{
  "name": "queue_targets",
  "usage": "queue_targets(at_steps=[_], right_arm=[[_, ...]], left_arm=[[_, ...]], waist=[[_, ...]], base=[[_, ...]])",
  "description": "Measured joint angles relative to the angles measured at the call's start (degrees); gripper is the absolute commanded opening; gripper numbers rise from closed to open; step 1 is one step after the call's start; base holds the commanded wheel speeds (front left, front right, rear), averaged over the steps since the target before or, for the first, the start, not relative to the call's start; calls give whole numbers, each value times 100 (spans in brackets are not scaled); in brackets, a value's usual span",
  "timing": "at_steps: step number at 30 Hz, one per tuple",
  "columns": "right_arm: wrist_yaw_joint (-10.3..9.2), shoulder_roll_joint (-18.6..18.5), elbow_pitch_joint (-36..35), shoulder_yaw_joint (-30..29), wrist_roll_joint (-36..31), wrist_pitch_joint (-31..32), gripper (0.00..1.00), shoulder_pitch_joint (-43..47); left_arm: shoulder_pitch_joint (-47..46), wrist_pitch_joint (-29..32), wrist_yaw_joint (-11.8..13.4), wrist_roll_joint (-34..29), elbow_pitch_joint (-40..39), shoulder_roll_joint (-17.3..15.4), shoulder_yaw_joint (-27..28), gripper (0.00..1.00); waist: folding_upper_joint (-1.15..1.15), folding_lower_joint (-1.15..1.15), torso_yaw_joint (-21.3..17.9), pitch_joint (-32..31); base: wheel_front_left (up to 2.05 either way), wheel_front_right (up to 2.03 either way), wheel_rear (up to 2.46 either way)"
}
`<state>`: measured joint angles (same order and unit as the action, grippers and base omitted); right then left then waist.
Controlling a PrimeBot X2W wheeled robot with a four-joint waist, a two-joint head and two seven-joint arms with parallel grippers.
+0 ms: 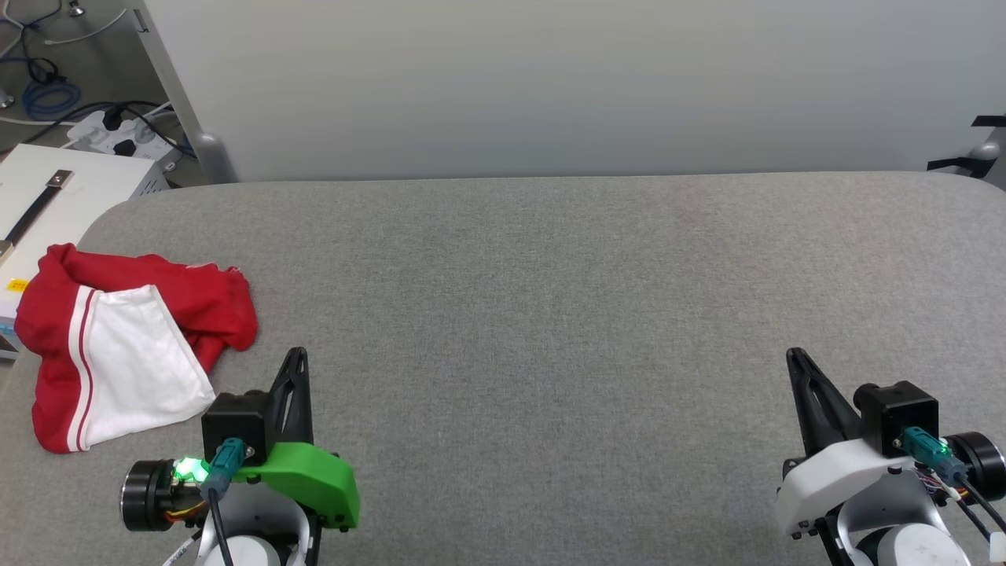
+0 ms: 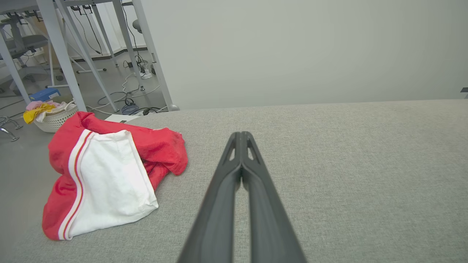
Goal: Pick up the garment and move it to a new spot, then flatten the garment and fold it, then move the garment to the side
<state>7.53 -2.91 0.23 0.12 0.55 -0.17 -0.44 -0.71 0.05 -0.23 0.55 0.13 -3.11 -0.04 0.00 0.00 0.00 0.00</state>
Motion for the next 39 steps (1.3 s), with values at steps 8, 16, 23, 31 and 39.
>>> queue_targets(at_steps=[8, 16, 23, 31, 39], right_arm=[[0, 1, 0, 0, 0, 0, 0, 0], [0, 1, 0, 0, 0, 0, 0, 0], [0, 1, 3, 0, 3, 0, 100, -1], [0, 1, 33, -9, 29, -36, 100, -1], [0, 2, 75, -54, 104, -119, 100, -1]], left_arm=[[0, 0, 0, 0, 0, 0, -1, 0], [0, 0, 0, 0, 0, 0, -1, 0], [-1, 0, -1, 3, 2, -1, -4, 100], [-1, -48, -1, 54, 43, -1, -18, 100], [-1, -130, -1, 153, 110, -1, -40, 100]], waist=[[0, 0, 0, 0], [0, 0, 0, 0], [0, 0, 0, 0], [0, 0, 1, 6], [0, 0, -1, 21]], base=[[0, 0, 0], [0, 0, 0], [0, 0, 0], [0, 0, 0], [0, 0, 0]])
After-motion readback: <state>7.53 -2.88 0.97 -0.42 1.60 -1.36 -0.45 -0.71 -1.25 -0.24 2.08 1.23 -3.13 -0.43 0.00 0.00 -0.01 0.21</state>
